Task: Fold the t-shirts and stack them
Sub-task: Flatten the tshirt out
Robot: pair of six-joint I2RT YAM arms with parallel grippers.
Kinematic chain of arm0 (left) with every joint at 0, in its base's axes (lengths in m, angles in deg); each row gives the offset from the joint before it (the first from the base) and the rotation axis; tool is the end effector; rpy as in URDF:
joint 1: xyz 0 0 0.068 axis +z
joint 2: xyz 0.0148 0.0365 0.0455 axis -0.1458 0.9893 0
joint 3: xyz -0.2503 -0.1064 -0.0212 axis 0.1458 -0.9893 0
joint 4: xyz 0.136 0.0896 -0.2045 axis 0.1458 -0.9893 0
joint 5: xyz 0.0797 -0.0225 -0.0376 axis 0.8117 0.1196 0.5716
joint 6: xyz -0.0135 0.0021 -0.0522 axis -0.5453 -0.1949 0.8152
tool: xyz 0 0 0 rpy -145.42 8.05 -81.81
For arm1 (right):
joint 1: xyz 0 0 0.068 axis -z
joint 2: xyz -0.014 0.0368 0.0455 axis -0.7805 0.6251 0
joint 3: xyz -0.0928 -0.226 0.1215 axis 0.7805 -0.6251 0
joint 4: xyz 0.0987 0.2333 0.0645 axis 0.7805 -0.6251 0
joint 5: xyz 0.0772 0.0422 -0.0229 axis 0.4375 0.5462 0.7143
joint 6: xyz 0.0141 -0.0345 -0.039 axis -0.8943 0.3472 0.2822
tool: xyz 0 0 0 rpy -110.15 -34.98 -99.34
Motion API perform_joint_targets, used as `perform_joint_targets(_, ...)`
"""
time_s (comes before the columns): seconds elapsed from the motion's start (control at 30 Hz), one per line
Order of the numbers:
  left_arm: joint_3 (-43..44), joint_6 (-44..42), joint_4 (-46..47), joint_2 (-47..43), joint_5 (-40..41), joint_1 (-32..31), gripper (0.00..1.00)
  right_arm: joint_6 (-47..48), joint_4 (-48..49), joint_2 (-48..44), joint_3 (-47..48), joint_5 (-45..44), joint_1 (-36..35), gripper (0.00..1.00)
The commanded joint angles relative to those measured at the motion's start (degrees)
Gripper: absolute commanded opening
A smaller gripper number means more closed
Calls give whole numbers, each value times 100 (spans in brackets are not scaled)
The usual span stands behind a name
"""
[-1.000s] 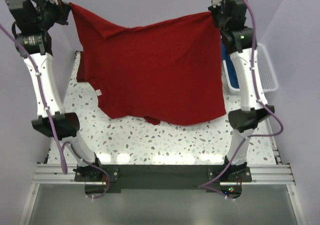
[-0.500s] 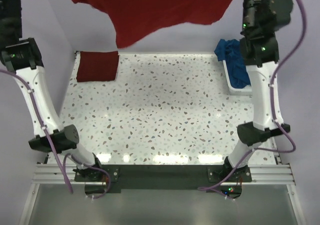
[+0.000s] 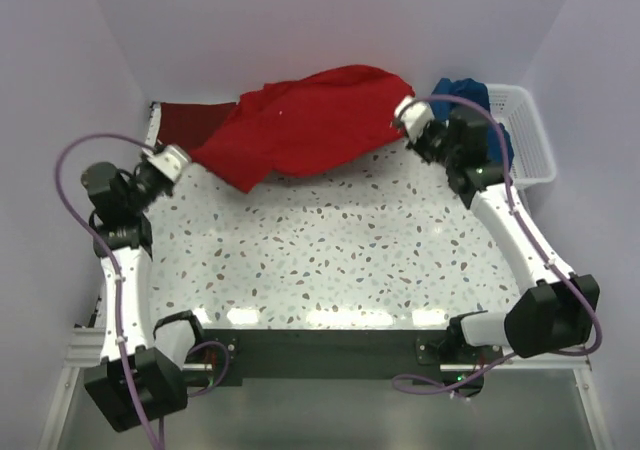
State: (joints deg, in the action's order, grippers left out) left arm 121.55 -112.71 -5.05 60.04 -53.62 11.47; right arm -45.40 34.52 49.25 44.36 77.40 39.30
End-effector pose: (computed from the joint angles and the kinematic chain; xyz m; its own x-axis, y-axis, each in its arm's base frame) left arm 0.2144 0.0498 0.3653 0.2304 0.4168 -0.8793 0.3963 0.7851 0.4760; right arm 0.3044 0.0718 0.3860 0.0533 -0.6255 -0.7784 -0.4579 0.6774 -0.5757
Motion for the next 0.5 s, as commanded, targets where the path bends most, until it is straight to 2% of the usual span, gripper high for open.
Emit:
perform_joint_targets(0.0,-679,-3240,-2771,-821,-931,1,0,1101,-980,-755,-1071,799,-12,0)
perform_joint_targets(0.03,-1063,-4388,-3605,-874,-818,-8,0,1251,-1059,-799,-1344,772,-3,0)
perform_joint_targets(0.07,-1285,-4669,-3840,-892,-704,-26,0,1496,-1146,-817,-1843,728,-12,0)
perform_joint_targets(0.1,-1470,-5542,-4190,-840,-459,-43,0,1551,-1130,-800,-2074,623,-12,0)
perform_joint_targets(0.13,-1811,-5951,-4725,-796,-326,-61,0,1647,-1164,-756,-2259,587,-12,0)
perform_joint_targets(0.2,-2155,-6627,-4940,-717,138,-61,0,1875,-1244,-607,-2716,465,-38,0)
perform_joint_targets(0.33,-2762,-7254,-5300,-760,798,-61,0,2008,-1455,-387,-3087,175,-56,0)
perform_joint_targets(0.47,-2720,-7571,-5923,-962,985,-61,0,2114,-1805,-509,-3280,7,-56,0)
